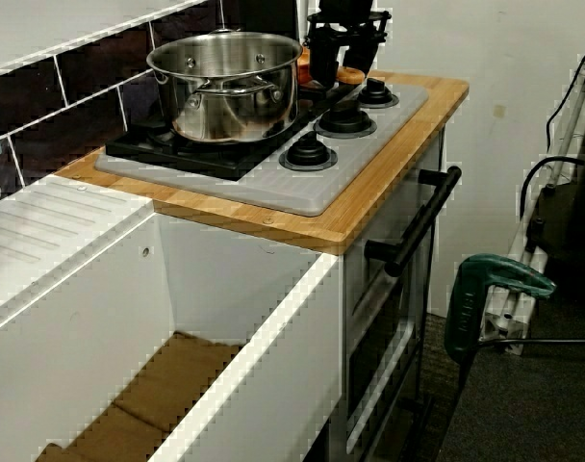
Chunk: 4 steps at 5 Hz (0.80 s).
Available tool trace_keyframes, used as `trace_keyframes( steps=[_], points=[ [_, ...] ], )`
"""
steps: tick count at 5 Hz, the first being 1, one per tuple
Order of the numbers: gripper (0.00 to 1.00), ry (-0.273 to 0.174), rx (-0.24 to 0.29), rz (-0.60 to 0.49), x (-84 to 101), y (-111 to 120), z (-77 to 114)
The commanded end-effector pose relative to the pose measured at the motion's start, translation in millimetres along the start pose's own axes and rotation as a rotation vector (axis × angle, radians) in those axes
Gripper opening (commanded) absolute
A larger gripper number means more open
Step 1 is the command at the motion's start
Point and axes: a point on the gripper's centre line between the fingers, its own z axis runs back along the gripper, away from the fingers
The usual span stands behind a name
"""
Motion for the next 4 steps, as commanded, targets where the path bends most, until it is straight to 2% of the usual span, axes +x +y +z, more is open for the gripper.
trace_keyframes(
  steps=[1,2,4],
  points=[
    [0.00,-0.057,0.011,-0.009,1.7,7,22.5],
    [0.00,-0.068,0.014,-0.026,-1.4,7,30.2],
    [0.00,-0.134,0.036,-0.032,-2.3,22,68.8]
  ],
)
